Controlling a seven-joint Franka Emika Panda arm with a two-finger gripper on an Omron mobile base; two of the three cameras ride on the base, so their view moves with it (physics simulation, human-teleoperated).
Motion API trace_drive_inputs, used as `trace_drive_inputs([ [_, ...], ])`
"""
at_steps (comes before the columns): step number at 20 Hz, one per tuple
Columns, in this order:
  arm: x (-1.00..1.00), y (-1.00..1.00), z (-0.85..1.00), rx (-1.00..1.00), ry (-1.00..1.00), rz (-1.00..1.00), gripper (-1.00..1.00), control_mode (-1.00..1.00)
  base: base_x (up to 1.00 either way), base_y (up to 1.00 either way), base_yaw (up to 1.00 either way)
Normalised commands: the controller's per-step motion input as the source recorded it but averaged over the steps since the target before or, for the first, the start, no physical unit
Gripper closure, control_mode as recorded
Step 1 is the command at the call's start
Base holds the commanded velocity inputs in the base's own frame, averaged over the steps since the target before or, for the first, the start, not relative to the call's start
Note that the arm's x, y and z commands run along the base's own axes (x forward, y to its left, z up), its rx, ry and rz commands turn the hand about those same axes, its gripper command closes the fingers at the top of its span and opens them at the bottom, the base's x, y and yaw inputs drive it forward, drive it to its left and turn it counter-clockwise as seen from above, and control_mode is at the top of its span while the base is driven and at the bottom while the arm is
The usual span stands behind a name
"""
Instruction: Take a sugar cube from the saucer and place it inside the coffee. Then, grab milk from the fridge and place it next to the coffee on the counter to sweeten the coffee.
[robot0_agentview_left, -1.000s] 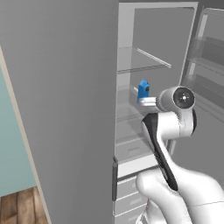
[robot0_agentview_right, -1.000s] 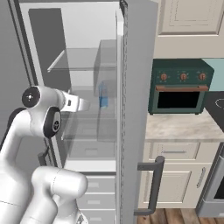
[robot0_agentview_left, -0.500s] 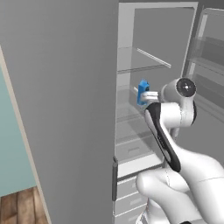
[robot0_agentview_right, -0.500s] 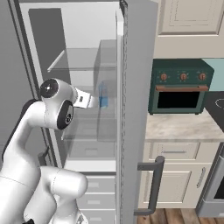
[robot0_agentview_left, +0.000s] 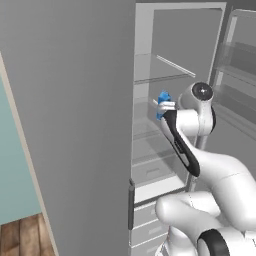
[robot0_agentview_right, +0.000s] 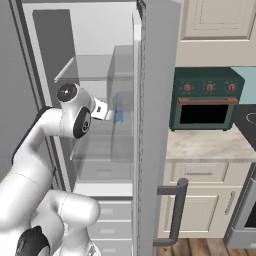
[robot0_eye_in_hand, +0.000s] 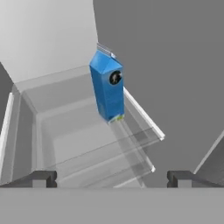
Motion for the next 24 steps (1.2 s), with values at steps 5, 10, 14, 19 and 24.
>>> trace_drive_inputs([
  [5, 0.47, -0.12, -0.18, 0.01, 0.06, -0.04, -1.0, -1.0, 0.0, 0.0, 0.0],
  [10, 0.51, -0.19, -0.26, 0.0, 0.03, -0.02, -1.0, -1.0, 0.0, 0.0, 0.0],
  [14, 0.41, -0.18, -0.27, 0.0, 0.0, 0.0, -1.0, -1.0, 0.0, 0.0, 0.0],
  [19, 0.4, -0.1, -0.23, 0.0, 0.0, 0.0, -1.0, -1.0, 0.0, 0.0, 0.0],
  [24, 0.5, 0.0, -0.17, 0.0, 0.0, 0.0, -1.0, -1.0, 0.0, 0.0, 0.0],
])
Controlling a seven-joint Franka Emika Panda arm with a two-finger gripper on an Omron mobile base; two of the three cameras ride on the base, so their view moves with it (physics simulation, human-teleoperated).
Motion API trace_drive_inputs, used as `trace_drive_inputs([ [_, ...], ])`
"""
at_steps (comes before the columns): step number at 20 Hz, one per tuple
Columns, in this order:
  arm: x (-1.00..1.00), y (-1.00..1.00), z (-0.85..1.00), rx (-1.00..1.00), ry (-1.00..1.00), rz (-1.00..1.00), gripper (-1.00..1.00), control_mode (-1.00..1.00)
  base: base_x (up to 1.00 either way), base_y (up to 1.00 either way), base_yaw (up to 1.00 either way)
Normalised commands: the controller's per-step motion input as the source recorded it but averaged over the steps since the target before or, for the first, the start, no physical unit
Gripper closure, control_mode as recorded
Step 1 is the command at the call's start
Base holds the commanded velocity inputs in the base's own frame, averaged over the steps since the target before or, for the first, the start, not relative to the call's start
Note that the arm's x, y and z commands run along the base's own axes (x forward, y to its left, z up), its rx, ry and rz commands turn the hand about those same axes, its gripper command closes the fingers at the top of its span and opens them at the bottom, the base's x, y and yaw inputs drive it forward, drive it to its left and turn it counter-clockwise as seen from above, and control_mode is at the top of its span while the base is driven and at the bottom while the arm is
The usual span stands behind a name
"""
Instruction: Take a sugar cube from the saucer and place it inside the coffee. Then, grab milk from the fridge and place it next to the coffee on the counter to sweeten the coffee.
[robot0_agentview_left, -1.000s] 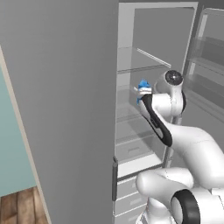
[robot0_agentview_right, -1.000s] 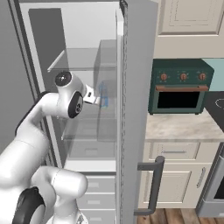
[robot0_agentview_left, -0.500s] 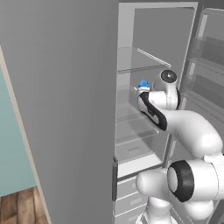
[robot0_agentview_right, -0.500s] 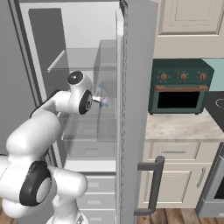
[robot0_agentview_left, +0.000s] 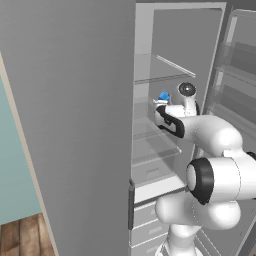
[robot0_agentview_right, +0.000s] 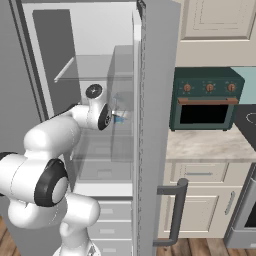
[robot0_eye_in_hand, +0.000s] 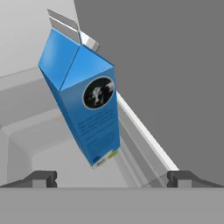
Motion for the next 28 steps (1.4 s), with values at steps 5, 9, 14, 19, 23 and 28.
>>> trace_drive_inputs([
  [5, 0.48, 0.0, -0.08, 0.0, 0.0, 0.0, -1.0, -1.0, 0.0, 0.0, 0.0],
  [9, 0.34, 0.0, -0.18, 0.0, 0.0, 0.0, -1.0, -1.0, 0.0, 0.0, 0.0],
  [14, 0.25, 0.0, -0.23, 0.0, -0.03, 0.0, -1.0, -1.0, 0.0, 0.0, 0.0],
  [19, 0.2, 0.0, -0.18, 0.0, -0.06, 0.0, -1.0, -1.0, 0.0, 0.0, 0.0],
  [23, 0.19, 0.0, -0.13, 0.0, -0.05, 0.0, -1.0, -1.0, 0.0, 0.0, 0.0],
  [28, 0.12, 0.0, -0.12, 0.0, -0.05, 0.0, -1.0, -1.0, 0.0, 0.0, 0.0],
])
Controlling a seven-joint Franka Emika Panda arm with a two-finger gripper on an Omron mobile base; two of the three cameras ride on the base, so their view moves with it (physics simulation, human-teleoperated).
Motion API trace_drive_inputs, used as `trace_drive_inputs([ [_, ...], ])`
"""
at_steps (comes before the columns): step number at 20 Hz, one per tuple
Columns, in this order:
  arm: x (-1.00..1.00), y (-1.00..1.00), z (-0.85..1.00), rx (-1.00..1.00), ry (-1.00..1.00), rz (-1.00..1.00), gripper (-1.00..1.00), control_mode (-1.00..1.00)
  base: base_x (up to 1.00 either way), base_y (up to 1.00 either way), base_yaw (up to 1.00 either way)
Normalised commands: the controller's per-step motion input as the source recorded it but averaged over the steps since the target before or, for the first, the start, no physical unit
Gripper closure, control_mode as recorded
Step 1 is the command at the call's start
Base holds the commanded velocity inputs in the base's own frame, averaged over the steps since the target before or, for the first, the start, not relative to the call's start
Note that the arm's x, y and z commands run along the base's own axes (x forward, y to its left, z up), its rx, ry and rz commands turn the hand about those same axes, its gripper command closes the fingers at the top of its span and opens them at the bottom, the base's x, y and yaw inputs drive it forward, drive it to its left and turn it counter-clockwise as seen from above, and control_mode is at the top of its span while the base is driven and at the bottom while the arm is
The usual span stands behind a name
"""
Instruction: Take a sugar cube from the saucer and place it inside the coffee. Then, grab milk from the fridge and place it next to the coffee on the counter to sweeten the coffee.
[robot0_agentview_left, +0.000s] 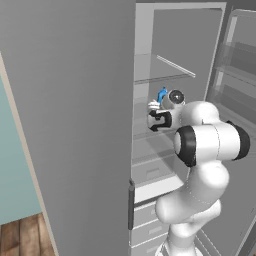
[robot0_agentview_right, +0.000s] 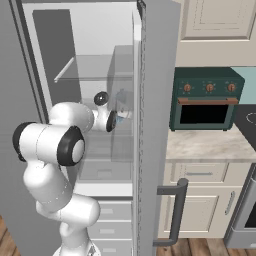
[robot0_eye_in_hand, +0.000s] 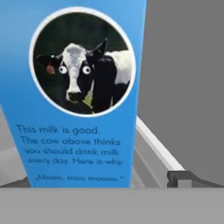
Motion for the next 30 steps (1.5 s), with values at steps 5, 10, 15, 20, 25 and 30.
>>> trace_drive_inputs([
  [5, 0.2, 0.0, -0.07, 0.0, -0.03, 0.0, 1.0, -1.0, 0.0, 0.0, 0.0],
  [10, 0.02, 0.0, 0.0, 0.0, 0.0, 0.0, 1.0, -1.0, 0.0, 0.0, 0.0],
  [15, -0.11, 0.0, 0.0, 0.0, 0.0, 0.0, 1.0, -1.0, 0.0, 0.0, 0.0],
  [20, -0.58, 0.0, 0.14, 0.0, 0.0, 0.0, 1.0, -1.0, 0.0, 0.0, 0.0],
  [25, -0.8, 0.0, 0.48, 0.0, 0.0, 0.0, 1.0, -1.0, 0.0, 0.0, 0.0],
  [30, -1.0, 0.0, 0.62, 0.0, 0.0, 0.0, 1.0, -1.0, 0.0, 0.0, 0.0],
])
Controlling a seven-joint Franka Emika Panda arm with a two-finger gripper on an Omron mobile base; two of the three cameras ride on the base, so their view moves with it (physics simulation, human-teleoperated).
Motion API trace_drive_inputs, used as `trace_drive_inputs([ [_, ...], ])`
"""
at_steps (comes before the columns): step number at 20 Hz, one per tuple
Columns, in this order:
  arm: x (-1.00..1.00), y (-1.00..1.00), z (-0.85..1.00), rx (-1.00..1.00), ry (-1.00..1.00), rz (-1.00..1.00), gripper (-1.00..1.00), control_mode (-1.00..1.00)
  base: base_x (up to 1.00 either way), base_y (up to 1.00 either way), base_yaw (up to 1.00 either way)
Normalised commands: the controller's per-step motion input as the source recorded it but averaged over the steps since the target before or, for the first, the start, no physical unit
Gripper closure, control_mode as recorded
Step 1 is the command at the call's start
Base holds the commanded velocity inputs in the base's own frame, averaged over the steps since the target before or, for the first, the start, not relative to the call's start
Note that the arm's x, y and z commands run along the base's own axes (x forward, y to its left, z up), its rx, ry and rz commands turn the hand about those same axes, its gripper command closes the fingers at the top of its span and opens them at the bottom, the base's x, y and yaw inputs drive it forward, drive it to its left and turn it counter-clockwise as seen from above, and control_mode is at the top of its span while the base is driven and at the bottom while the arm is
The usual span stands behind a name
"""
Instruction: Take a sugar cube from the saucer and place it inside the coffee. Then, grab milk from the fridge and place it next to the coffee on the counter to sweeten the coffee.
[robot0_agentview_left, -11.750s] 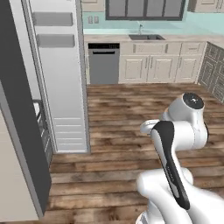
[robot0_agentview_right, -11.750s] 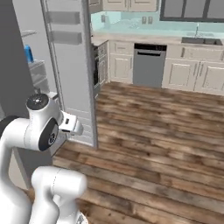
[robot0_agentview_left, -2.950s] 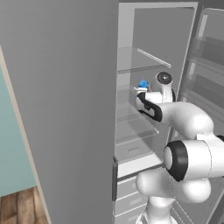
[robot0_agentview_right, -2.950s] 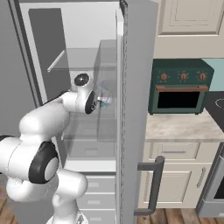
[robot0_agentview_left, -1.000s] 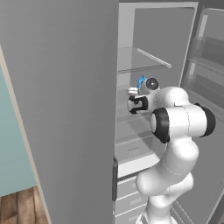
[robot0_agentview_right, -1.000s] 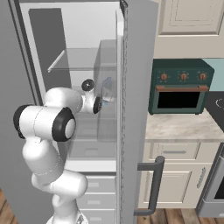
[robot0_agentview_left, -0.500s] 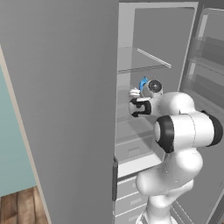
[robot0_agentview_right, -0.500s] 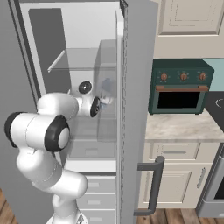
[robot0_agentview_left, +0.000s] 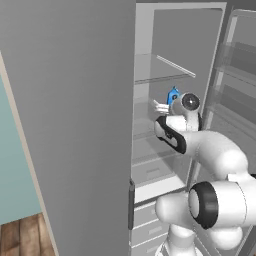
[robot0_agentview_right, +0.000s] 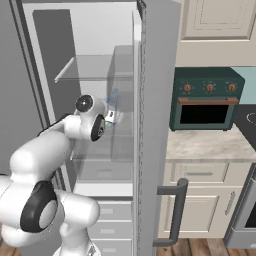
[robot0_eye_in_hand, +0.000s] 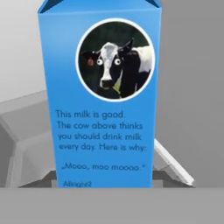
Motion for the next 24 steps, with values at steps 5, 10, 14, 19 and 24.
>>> trace_drive_inputs([
  [5, -1.0, 0.11, 0.61, 0.0, 0.04, 0.02, 1.0, -1.0, 0.0, 0.0, 0.0],
  [10, -1.0, 0.31, 0.64, 0.0, 0.07, 0.08, 1.0, -1.0, 0.0, 0.0, 0.0],
  [14, -1.0, 0.43, 0.62, 0.0, 0.07, 0.15, 1.0, -1.0, 0.0, 0.0, 0.0],
  [19, -1.0, 0.18, 0.56, 0.0, 0.03, 0.09, 1.0, -1.0, 0.0, 0.0, 0.0],
  [24, -1.0, 0.01, 0.19, 0.0, -0.01, 0.03, 1.0, -1.0, 0.0, 0.0, 0.0],
])
